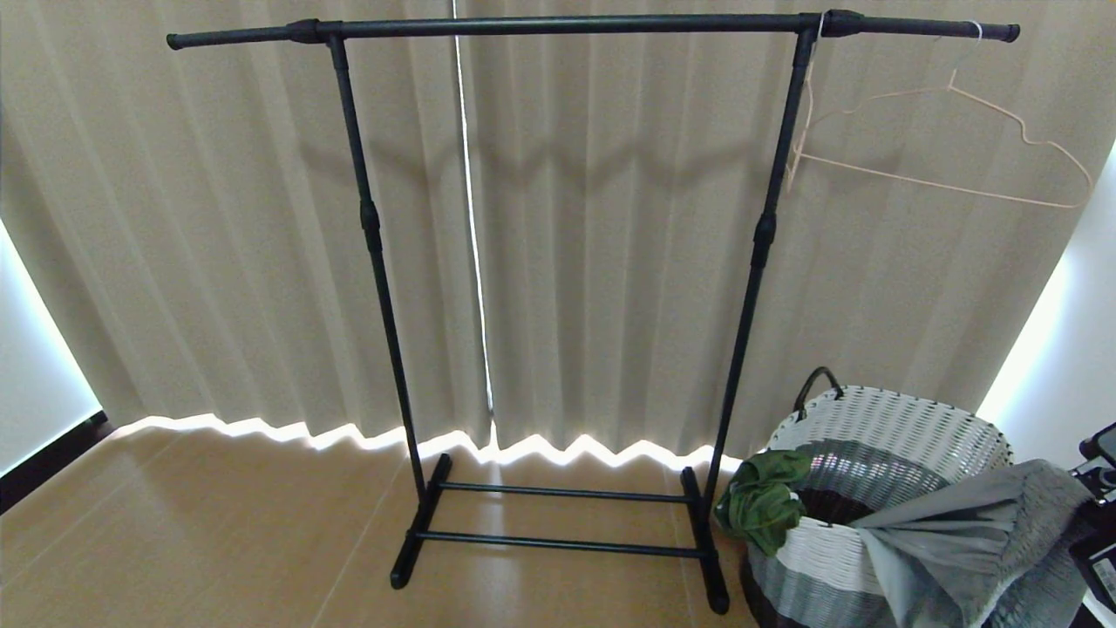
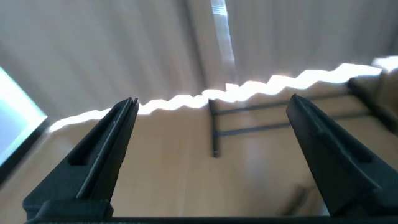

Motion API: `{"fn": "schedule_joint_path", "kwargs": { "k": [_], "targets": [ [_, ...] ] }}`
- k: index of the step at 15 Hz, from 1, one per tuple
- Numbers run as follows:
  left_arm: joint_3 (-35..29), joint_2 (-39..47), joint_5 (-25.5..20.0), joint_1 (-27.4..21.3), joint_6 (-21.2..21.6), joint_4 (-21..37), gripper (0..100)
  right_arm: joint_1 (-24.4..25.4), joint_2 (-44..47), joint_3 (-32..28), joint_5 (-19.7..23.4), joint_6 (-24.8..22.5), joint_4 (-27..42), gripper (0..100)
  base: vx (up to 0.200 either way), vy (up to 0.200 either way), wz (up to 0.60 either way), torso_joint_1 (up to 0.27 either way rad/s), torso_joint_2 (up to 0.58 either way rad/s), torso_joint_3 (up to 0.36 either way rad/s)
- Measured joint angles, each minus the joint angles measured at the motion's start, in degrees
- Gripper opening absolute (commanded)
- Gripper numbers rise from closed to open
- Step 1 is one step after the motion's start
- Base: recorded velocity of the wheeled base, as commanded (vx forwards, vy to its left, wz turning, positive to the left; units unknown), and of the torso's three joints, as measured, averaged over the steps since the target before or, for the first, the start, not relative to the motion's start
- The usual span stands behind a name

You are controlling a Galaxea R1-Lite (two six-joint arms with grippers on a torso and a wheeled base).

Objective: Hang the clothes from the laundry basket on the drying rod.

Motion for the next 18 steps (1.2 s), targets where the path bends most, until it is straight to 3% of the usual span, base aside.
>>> {"fn": "schedule_joint_path", "kwargs": {
  "k": [4, 7, 10, 12, 15, 18],
  "targets": [
    [-7.8, 6.3, -6.7, -0.2, 1.0, -0.6, 100, 0.0, -1.6, -7.3, 3.9, 2.3, 12.6, 0, 0.0, 0.0, 0.0, 0.0, 0.0, 0.0],
    [-12.6, 18.8, -8.2, -0.9, 2.8, -3.7, 100, 0.5, -3.6, -13.8, 10.9, 8.4, 30.0, 0, 0.0, 0.0, 0.0, 0.0, 0.0, 0.0],
    [-15.8, 34.7, -8.3, -4.5, 4.0, -13.3, 100, 0.6, -4.9, -16.1, 12.5, 9.6, 30.6, 0, 0.0, 0.0, 0.0, 0.0, 0.0, 0.0],
    [-17.6, 45.4, -5.5, -10.0, 4.2, -21.0, 100, 0.8, -5.1, -16.9, 16.1, 10.5, 30.4, 0, 0.0, 0.0, 0.0, 0.0, 0.0, 0.0],
    [-21.3, 61.1, 3.9, -22.8, 3.2, -30.6, 100, 1.3, -5.3, -19.5, 19.2, 14.3, 30.3, 0, 0.0, 0.0, 0.0, 0.0, 0.0, 0.0],
    [-26.4, 75.0, 8.5, -37.3, -0.3, -34.6, 100, 5.3, -5.4, -22.0, 20.3, 21.2, 30.3, 0, 0.0, 0.0, 0.0, 0.0, 0.0, 0.0]
  ]
}}
